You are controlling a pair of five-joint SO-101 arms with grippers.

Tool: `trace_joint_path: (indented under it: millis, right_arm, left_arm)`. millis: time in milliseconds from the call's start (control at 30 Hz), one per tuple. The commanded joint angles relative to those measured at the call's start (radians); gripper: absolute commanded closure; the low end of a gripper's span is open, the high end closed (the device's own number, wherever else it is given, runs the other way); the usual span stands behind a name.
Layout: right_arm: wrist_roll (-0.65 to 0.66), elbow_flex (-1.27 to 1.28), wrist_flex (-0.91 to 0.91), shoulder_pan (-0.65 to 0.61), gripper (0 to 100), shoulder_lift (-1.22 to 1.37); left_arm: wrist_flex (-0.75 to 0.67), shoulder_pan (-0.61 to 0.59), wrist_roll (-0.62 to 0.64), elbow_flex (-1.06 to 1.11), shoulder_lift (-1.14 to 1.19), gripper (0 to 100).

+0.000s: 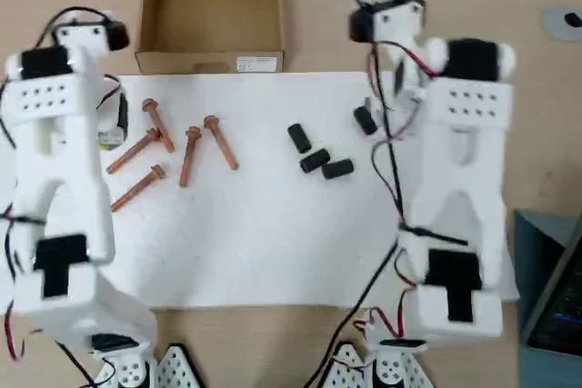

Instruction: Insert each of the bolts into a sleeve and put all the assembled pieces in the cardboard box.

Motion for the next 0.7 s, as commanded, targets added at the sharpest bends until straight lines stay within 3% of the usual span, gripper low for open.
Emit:
trace_joint_path:
  millis: [0,167,367,667]
  right_arm:
    - [0.009,0.082,0.017,0.047,98.8,-0.12]
    - [0.009,0.168,0.017,0.054,98.8,-0.188]
    - [0.009,0.196,0.017,0.054,98.8,-0.206]
    - [0.003,0.2,0.018,0.054,98.8,-0.206]
  left_arm:
    - [0.021,0.017,-0.094,-0.104,0.065,100]
    - [0.02,0.034,-0.252,-0.112,0.113,100]
    - [0.014,0.038,-0.391,-0.11,0.122,92]
    - [-0.084,0.031,-0.505,-0.106,0.214,91]
